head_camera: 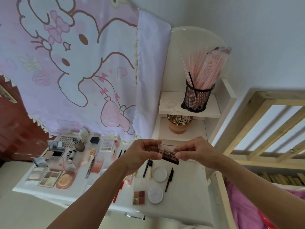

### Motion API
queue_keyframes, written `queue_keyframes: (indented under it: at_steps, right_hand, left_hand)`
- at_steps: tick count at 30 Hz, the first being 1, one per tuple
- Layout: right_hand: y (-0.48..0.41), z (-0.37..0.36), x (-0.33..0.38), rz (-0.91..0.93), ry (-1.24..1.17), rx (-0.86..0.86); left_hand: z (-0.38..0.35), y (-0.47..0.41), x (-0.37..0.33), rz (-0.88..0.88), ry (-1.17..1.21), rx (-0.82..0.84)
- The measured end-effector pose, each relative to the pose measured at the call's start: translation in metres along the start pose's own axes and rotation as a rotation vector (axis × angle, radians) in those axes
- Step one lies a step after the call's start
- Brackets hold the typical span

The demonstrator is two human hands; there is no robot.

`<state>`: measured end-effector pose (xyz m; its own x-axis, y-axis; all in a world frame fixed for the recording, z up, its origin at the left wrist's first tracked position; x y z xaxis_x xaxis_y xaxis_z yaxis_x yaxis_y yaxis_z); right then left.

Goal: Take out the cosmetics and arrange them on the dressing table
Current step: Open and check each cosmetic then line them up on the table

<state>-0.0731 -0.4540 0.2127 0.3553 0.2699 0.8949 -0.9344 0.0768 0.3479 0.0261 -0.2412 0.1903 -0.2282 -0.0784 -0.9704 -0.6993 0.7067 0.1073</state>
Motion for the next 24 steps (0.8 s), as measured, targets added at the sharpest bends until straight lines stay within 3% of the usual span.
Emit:
queue_keyframes:
  at_steps: [6,14,24]
  right_hand:
    - [-0.002,0.0,-0.012,-0.033,-0.073,0.002]
    - [-0.001,0.0,-0.039,-0.208,-0.216,-0.041]
    - [-0.007,0.007,-0.096,-0.18,-0.043,-0.182]
  left_hand:
    - [-0.002,0.006,0.006,0.018,0.026,0.014]
    - [-0.007,0.011,0.036,0.094,0.019,-0.067]
    - [-0.033,0.001,0.085,0.21,0.184,-0.155]
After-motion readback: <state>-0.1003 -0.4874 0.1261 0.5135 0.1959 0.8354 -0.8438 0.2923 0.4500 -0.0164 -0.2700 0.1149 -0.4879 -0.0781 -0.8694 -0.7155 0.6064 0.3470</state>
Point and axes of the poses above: each hand's wrist, its own y-axis away from the middle knuckle, its own z-axis out of the back of the hand, x = y × z, the point moved 1 cm from there along -y, towards the middle knuckle, and after that the axes turned 10 degrees about -z, right-handed, at the moved point
